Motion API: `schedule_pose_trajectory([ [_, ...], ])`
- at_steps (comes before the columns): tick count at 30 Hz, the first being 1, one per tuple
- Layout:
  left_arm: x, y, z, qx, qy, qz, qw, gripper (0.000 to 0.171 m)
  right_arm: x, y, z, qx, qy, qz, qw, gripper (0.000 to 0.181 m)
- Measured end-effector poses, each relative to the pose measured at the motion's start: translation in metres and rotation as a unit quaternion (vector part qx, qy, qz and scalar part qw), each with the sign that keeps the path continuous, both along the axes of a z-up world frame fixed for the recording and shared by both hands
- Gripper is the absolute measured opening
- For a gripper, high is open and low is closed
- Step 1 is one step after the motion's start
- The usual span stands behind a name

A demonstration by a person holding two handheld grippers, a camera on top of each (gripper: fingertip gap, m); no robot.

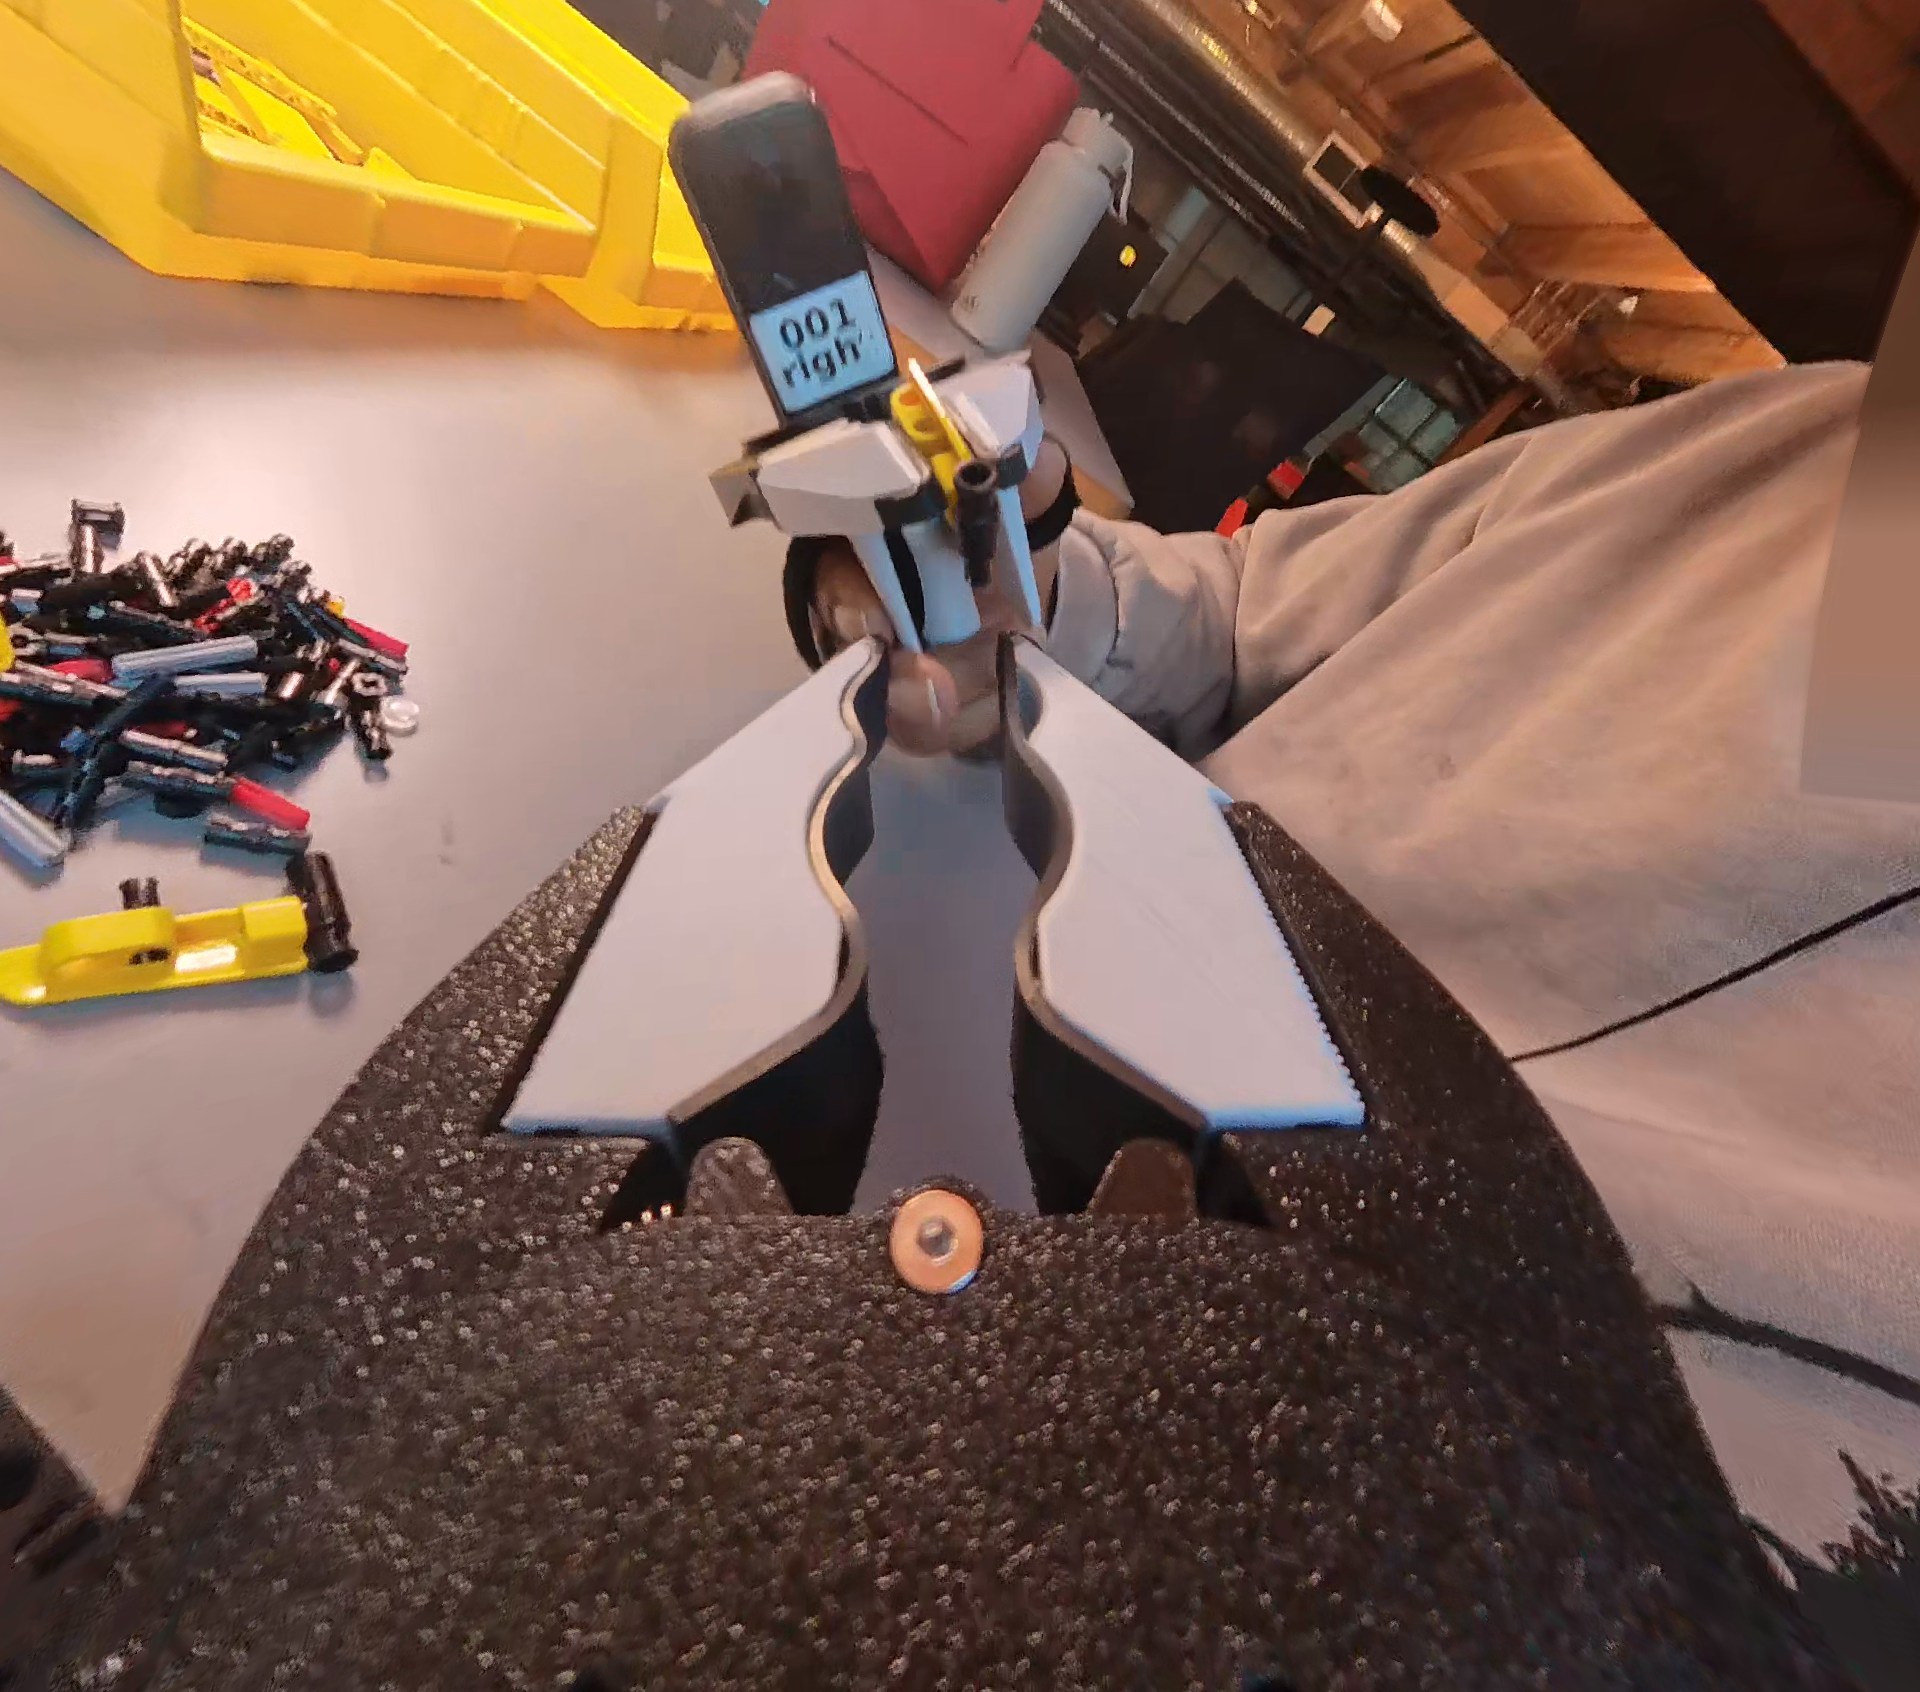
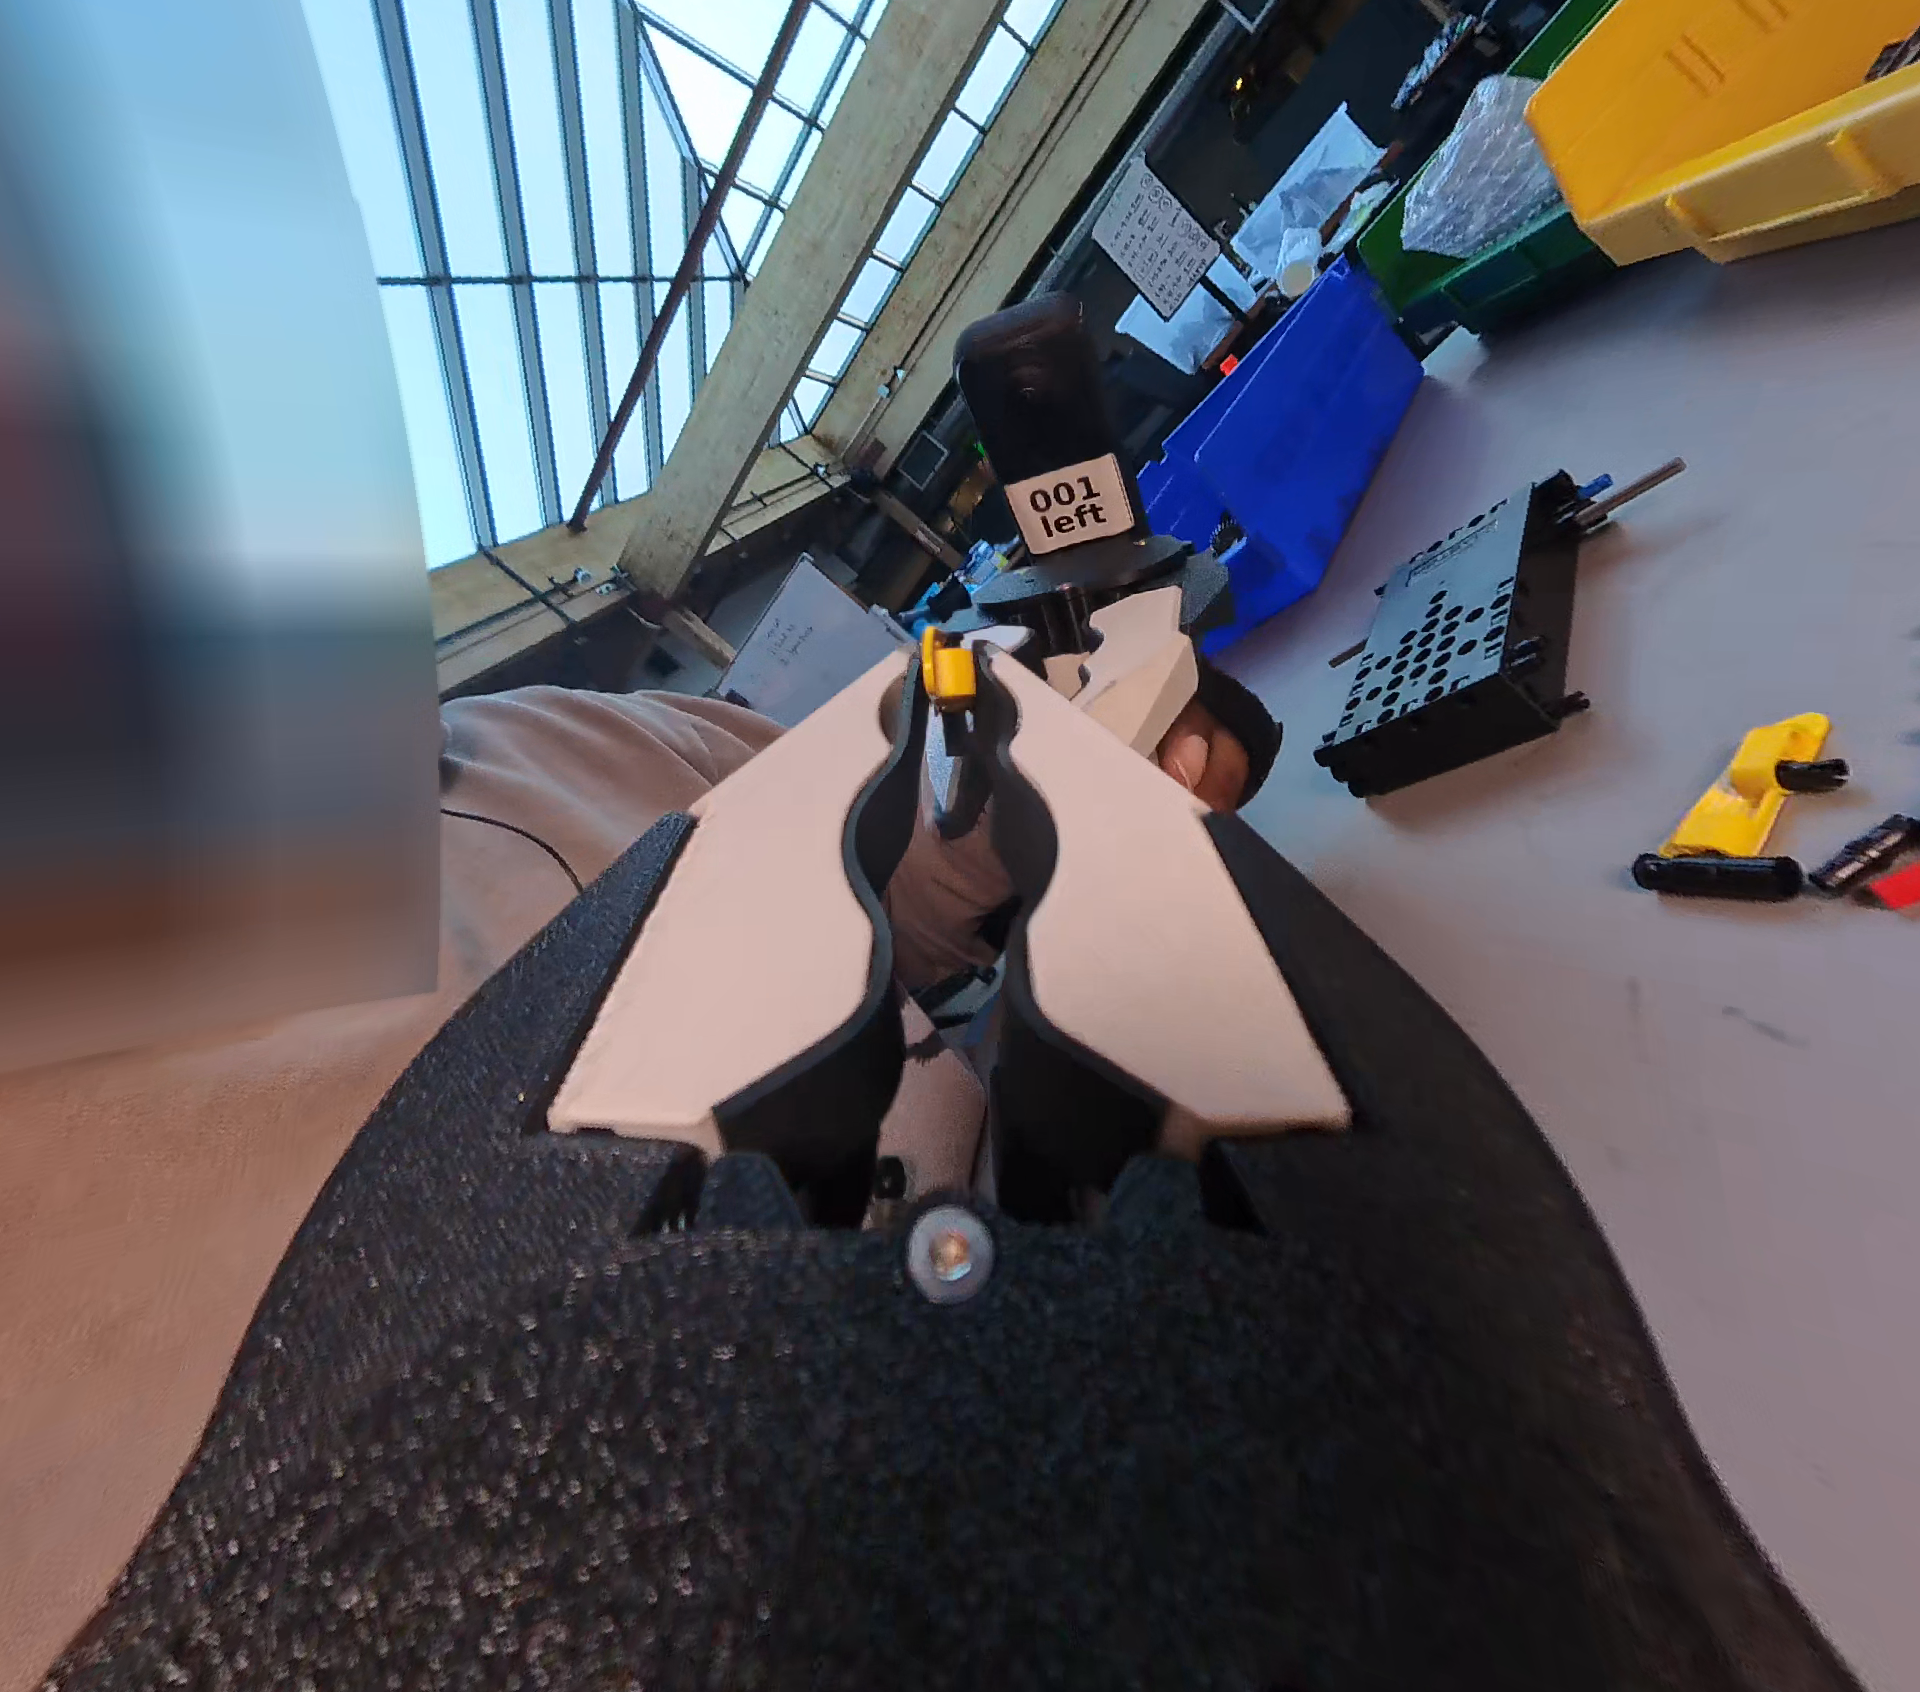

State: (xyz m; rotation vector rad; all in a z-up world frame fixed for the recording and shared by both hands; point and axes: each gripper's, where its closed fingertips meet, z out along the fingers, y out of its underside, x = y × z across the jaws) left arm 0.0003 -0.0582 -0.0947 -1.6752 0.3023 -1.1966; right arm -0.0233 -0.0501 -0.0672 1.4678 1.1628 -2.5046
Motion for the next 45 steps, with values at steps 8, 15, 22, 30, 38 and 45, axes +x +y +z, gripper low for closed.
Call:
schedule_pose_trajectory([
  [8, -0.015, -0.001, 0.023, 0.026, -0.043, 0.02, 0.999, 0.0, -0.006, 0.012, -0.004, -0.016, 0.007, -0.044, 0.999, 0.005],
  [15, -0.009, 0.002, 0.011, 0.008, -0.006, 0.023, 1.0, 0.023, -0.006, 0.006, 0.003, -0.012, 0.028, -0.045, 0.999, 0.006],
  [22, -0.022, -0.004, 0.025, 0.041, -0.007, 0.03, 0.999, 0.001, -0.005, 0.0, -0.004, 0.076, 0.036, -0.05, 0.995, 0.007],
  [30, -0.026, -0.009, 0.021, 0.055, 0.035, 0.036, 0.997, 0.0, -0.004, -0.006, -0.006, 0.156, 0.05, -0.053, 0.985, 0.006],
  [38, -0.018, -0.008, 0.009, 0.075, 0.119, 0.034, 0.989, 0.011, -0.003, -0.015, -0.004, 0.155, 0.056, -0.042, 0.985, 0.005],
  [45, -0.013, -0.017, 0.008, 0.061, 0.11, 0.004, 0.992, 0.005, 0.001, -0.02, -0.006, 0.257, 0.068, -0.044, 0.963, 0.013],
])
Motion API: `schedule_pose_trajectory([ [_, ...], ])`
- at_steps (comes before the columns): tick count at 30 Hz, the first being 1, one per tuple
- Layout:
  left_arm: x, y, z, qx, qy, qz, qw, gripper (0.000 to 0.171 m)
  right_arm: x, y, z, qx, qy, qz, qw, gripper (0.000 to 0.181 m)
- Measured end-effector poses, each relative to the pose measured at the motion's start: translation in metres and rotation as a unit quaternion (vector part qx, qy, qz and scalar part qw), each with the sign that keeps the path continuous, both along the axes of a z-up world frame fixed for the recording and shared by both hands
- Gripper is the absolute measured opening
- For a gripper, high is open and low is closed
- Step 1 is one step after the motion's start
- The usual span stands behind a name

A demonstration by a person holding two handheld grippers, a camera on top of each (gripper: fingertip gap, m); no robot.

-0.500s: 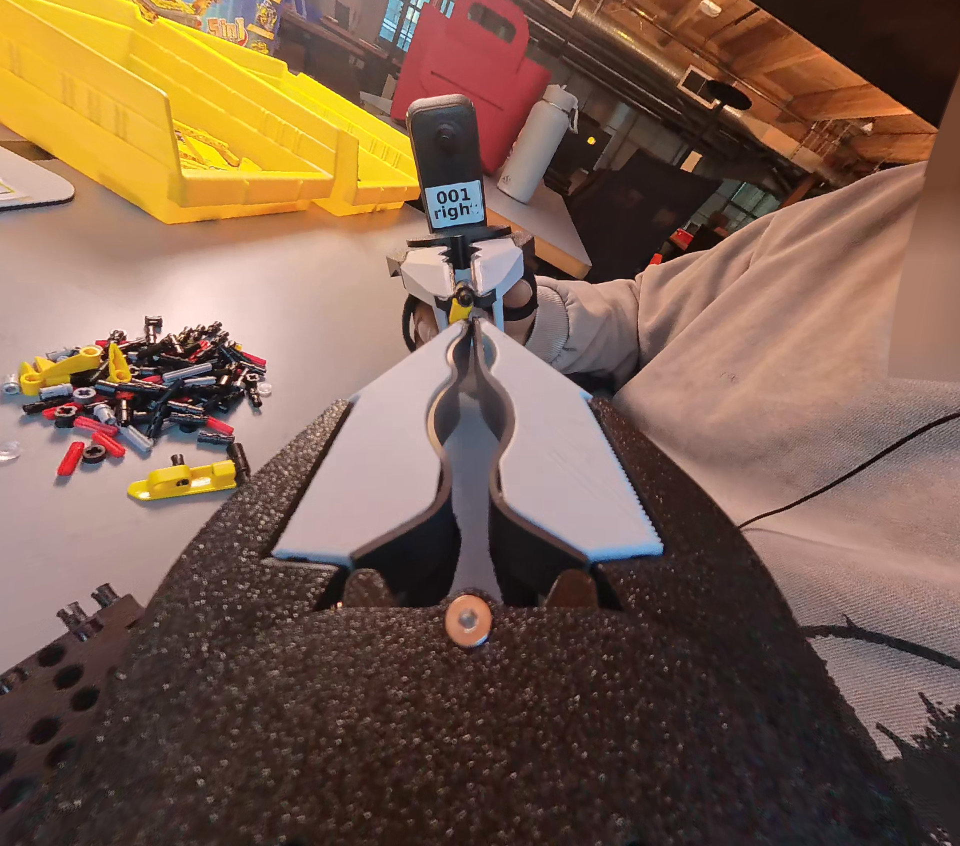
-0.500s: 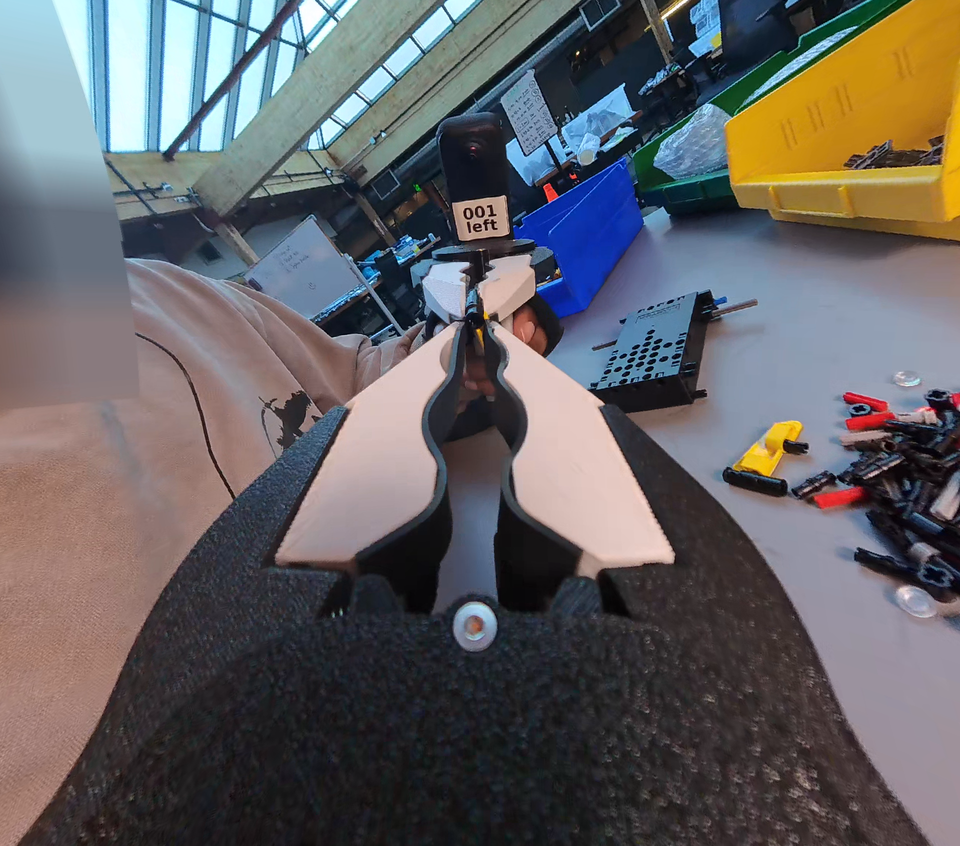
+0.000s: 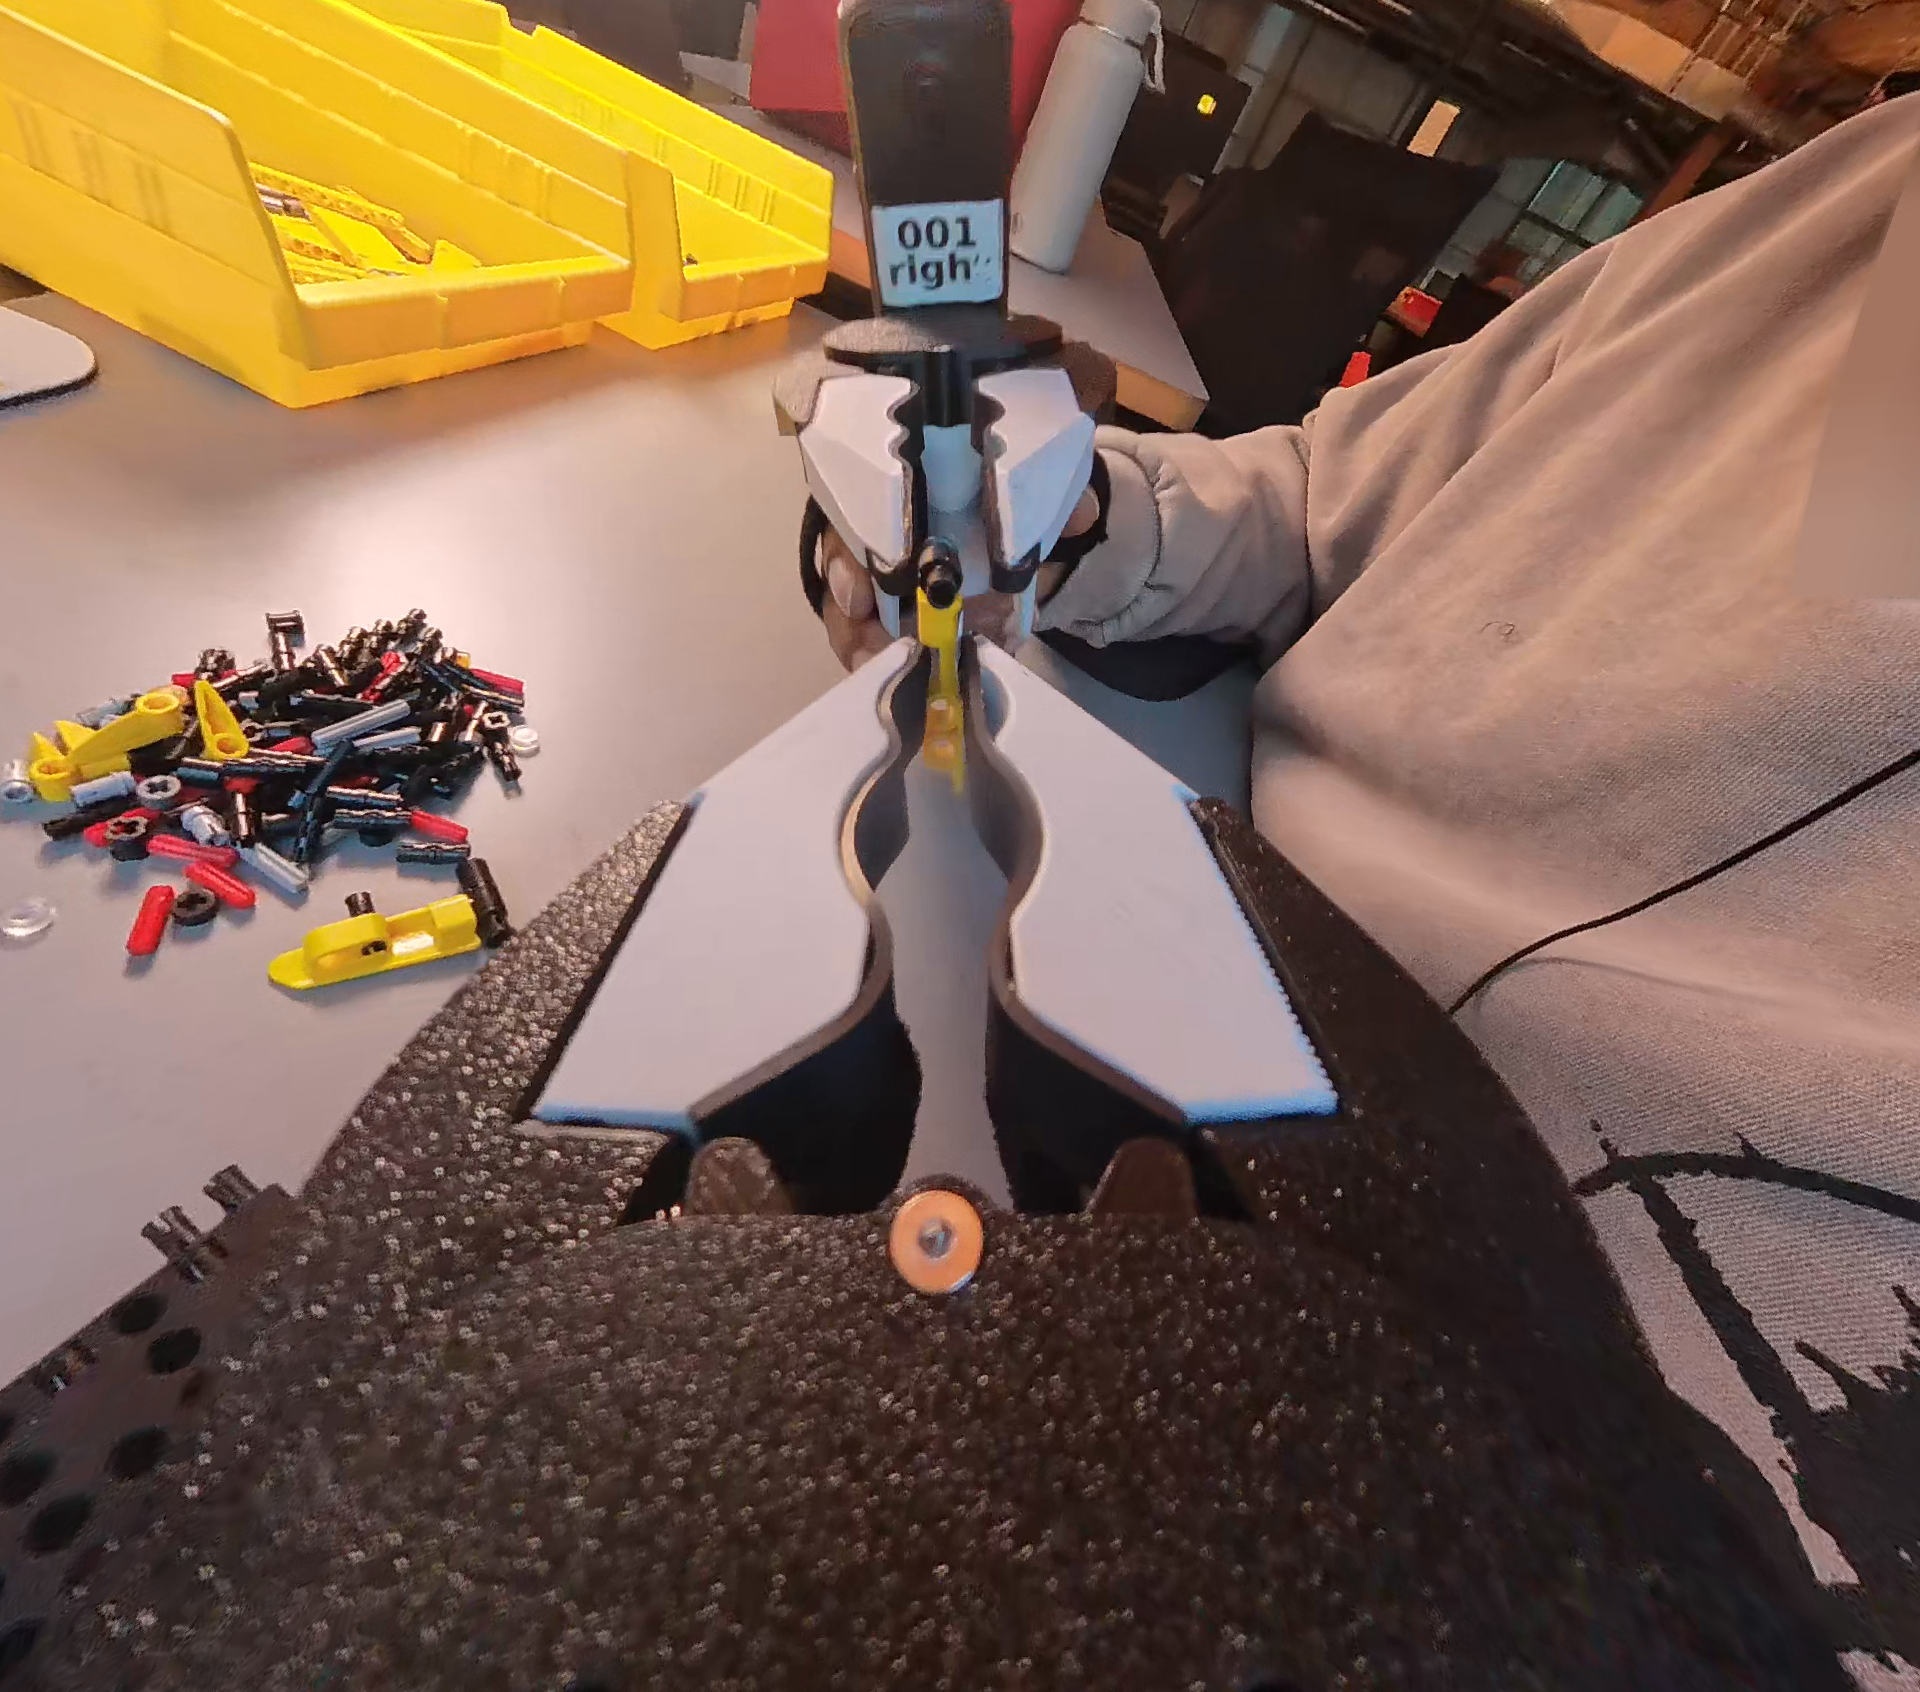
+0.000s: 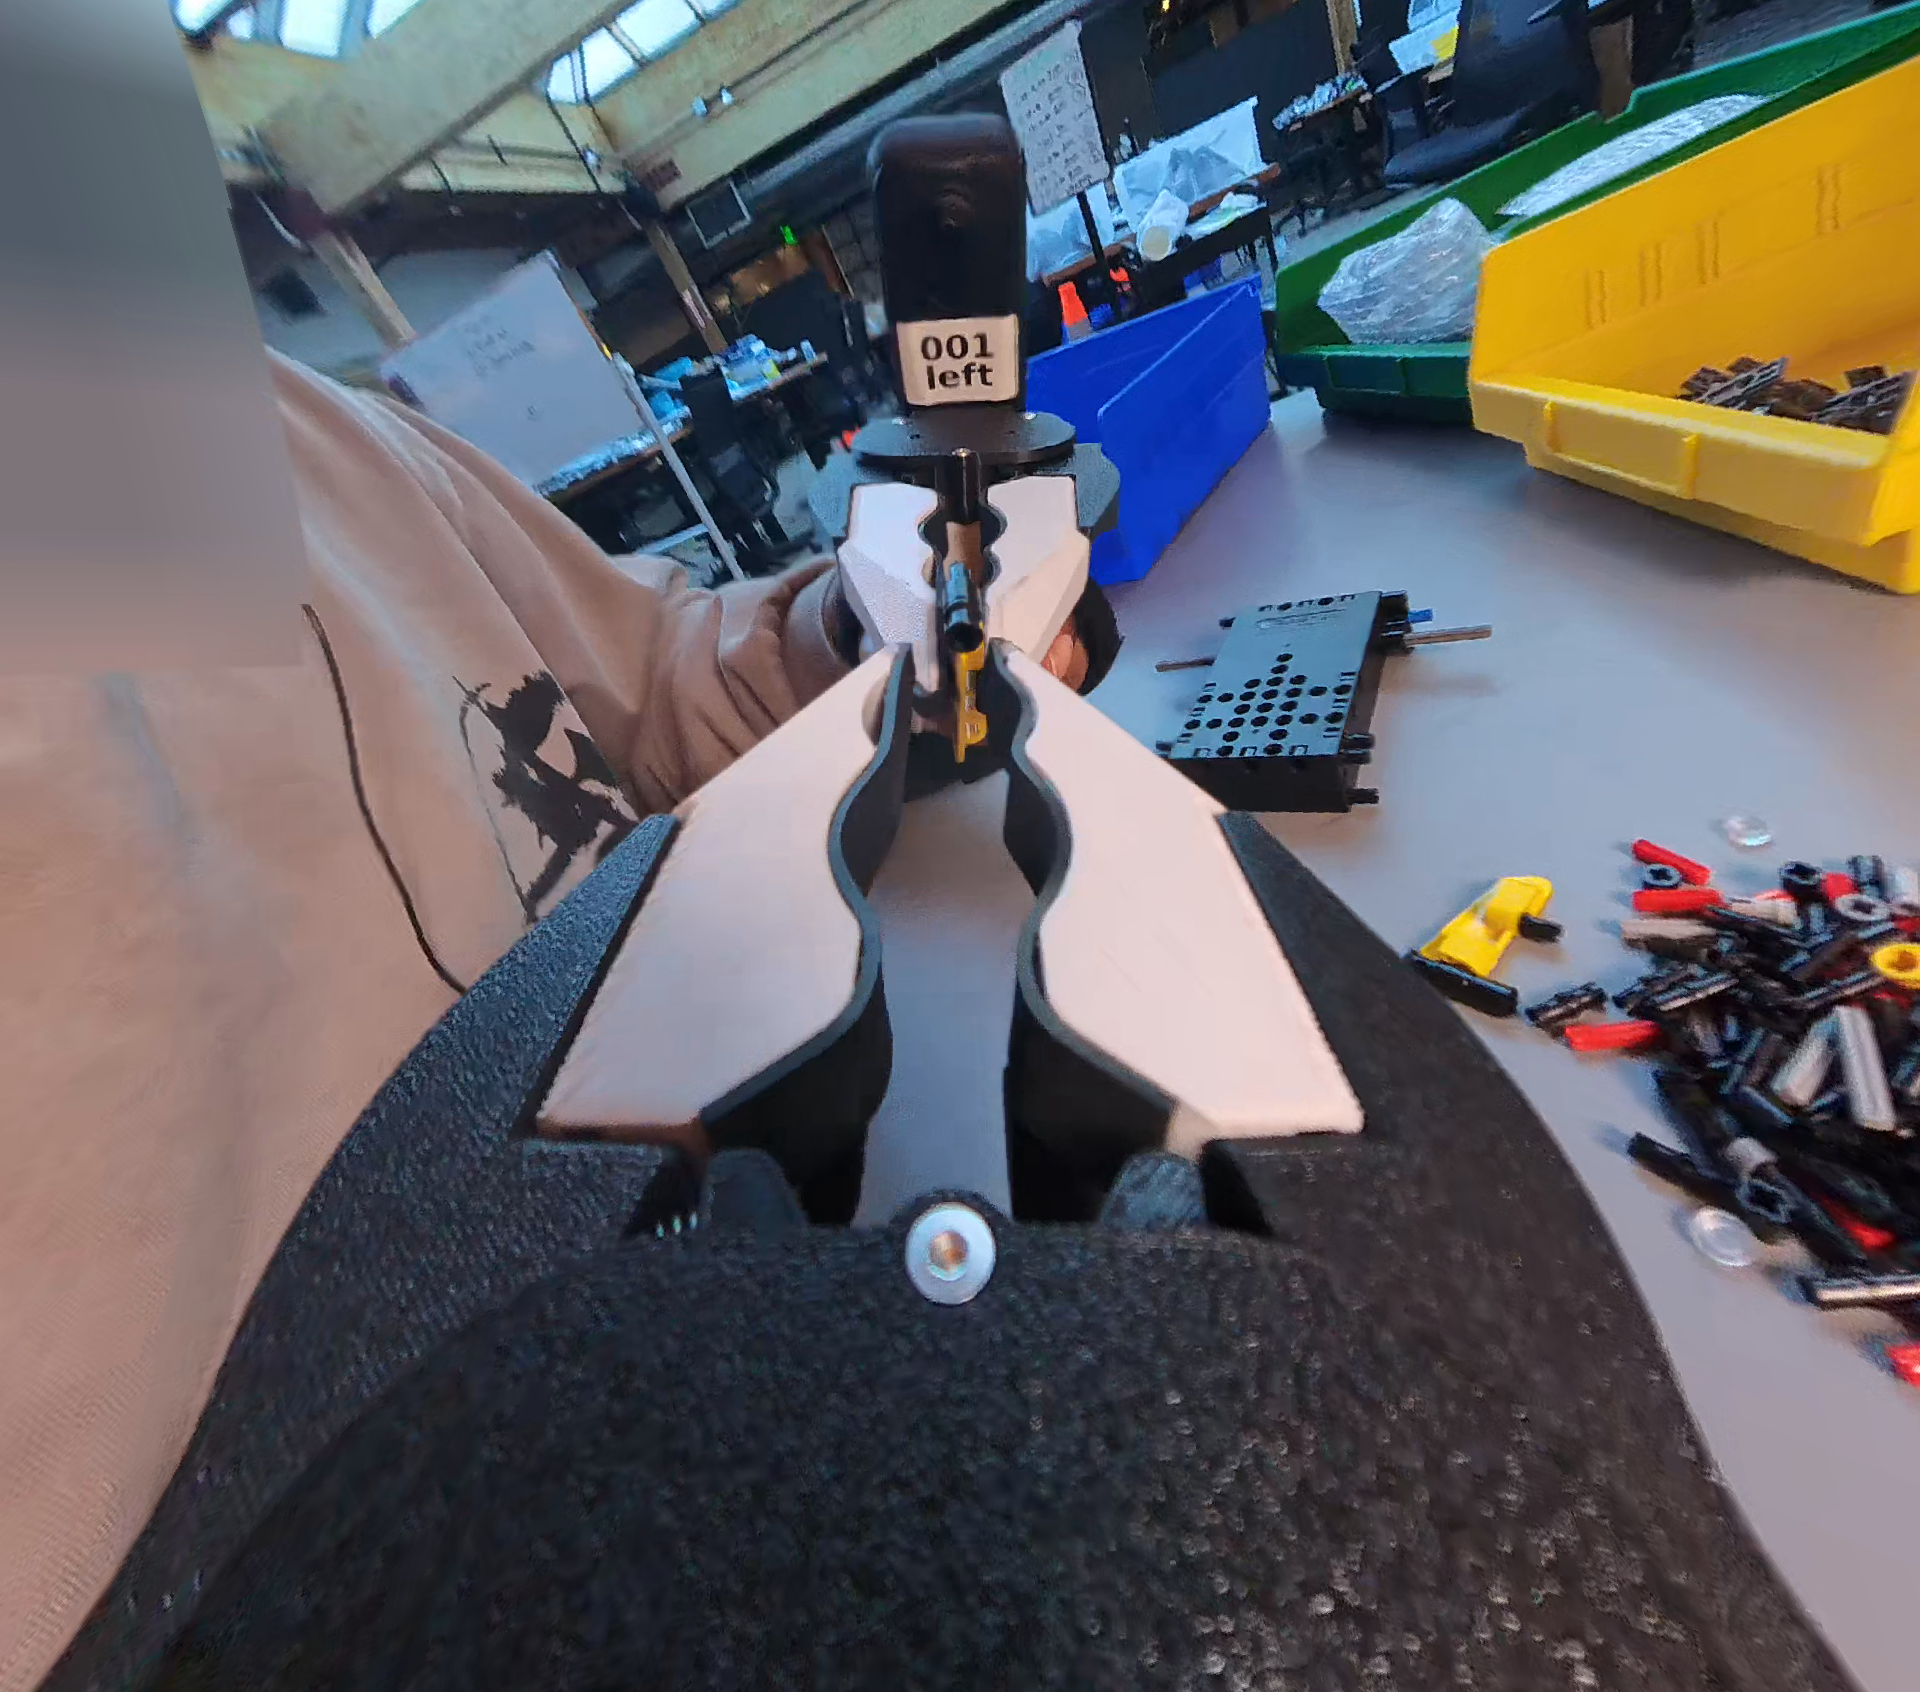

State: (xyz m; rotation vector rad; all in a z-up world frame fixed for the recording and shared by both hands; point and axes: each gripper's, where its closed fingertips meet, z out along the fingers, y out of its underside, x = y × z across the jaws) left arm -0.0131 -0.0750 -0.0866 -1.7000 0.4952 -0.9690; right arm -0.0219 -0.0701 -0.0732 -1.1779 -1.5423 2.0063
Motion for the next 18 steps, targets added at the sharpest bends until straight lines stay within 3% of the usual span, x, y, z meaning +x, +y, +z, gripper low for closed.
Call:
schedule_pose_trajectory([
  [3, 0.005, -0.002, -0.003, -0.005, 0.012, -0.01, 1.0, 0.004, -0.002, -0.006, -0.005, 0.054, -0.004, -0.004, 0.999, 0.015],
  [5, 0.007, -0.003, -0.003, -0.007, 0.01, -0.013, 1.0, 0.005, -0.002, -0.007, -0.005, 0.069, 0.002, -0.01, 0.998, 0.006],
  [14, 0.012, -0.007, -0.009, -0.025, 0.014, -0.036, 0.999, 0.005, 0.0, -0.011, -0.009, 0.091, -0.011, 0.01, 0.996, 0.011],
  [18, 0.016, -0.009, -0.009, -0.029, 0.01, -0.046, 0.998, 0.004, 0.001, -0.017, -0.007, 0.074, -0.007, 0.021, 0.997, 0.005],
])
